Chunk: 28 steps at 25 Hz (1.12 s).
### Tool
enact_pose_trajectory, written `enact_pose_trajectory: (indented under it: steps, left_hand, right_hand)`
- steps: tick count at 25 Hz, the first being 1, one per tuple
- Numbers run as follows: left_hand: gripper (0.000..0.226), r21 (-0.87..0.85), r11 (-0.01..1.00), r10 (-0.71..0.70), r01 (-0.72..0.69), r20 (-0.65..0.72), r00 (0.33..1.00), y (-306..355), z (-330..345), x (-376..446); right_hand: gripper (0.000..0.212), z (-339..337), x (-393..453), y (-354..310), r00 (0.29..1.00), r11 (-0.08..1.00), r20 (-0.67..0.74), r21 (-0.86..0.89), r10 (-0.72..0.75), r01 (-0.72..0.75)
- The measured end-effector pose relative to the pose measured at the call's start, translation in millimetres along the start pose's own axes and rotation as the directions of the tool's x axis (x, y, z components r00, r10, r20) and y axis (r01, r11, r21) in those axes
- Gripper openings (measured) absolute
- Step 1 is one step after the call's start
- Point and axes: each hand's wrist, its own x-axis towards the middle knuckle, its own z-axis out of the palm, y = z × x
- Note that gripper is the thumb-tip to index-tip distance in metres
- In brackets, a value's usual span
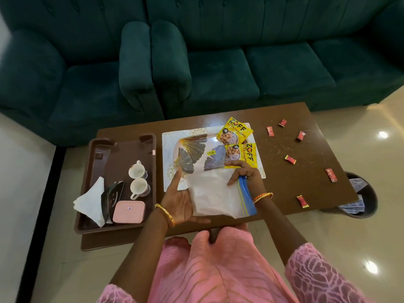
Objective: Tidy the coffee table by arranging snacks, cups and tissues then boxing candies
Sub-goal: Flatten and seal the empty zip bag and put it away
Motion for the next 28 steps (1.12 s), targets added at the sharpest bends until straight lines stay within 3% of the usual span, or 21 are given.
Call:
enact_pose_trajectory:
  steps: [4, 7, 9, 10, 13, 16, 18, 21, 24, 28]
  left_hand:
    - [0.038, 0.276, 0.961, 0.082, -0.037, -0.153, 0.985, 0, 8, 24]
    - [0.014, 0.327, 0.944, 0.130, -0.038, -0.264, 0.956, 9, 19, 40]
    - [0.017, 0.306, 0.952, 0.086, 0.016, -0.317, 0.945, 14, 28, 54]
    - [0.019, 0.290, 0.956, 0.063, 0.040, -0.337, 0.940, 14, 33, 62]
    - [0.018, 0.377, 0.922, 0.088, 0.086, -0.422, 0.902, 12, 55, 96]
    - [0.021, 0.596, 0.794, 0.229, 0.118, -0.473, 0.851, 7, 81, 138]
    - [0.027, 0.736, 0.661, 0.296, 0.147, -0.435, 0.850, 0, 101, 174]
    - [0.035, 0.812, 0.553, 0.358, 0.184, -0.432, 0.828, -10, 144, 230]
    - [0.036, 0.797, 0.557, 0.335, 0.234, -0.473, 0.815, -25, 194, 290]
    - [0.054, 0.775, 0.577, 0.155, 0.259, -0.415, 0.896, -49, 262, 368]
  right_hand:
    - [0.035, -12, -2, 15, 0.998, 0.999, -0.049, -0.023, 0.041, -0.042]
    - [0.025, -37, -5, 22, 0.970, 0.974, -0.153, 0.156, 0.191, -0.167]
    - [0.026, -52, -15, 25, 0.910, 0.881, -0.213, 0.402, 0.357, -0.252]
    - [0.027, -57, -19, 26, 0.893, 0.822, -0.171, 0.490, 0.416, -0.289]
    - [0.020, -76, -27, 38, 0.893, 0.772, -0.045, 0.523, 0.448, -0.361]
    - [0.032, -111, -32, 55, 0.858, 0.671, 0.054, 0.598, 0.511, -0.438]
    - [0.045, -143, -35, 63, 0.851, 0.629, 0.104, 0.628, 0.515, -0.458]
    - [0.058, -200, -36, 73, 0.870, 0.663, 0.153, 0.589, 0.469, -0.461]
    - [0.070, -274, -38, 88, 0.832, 0.697, -0.060, 0.581, 0.552, -0.421]
    - [0.056, -370, -46, 112, 0.741, 0.735, -0.311, 0.584, 0.595, -0.346]
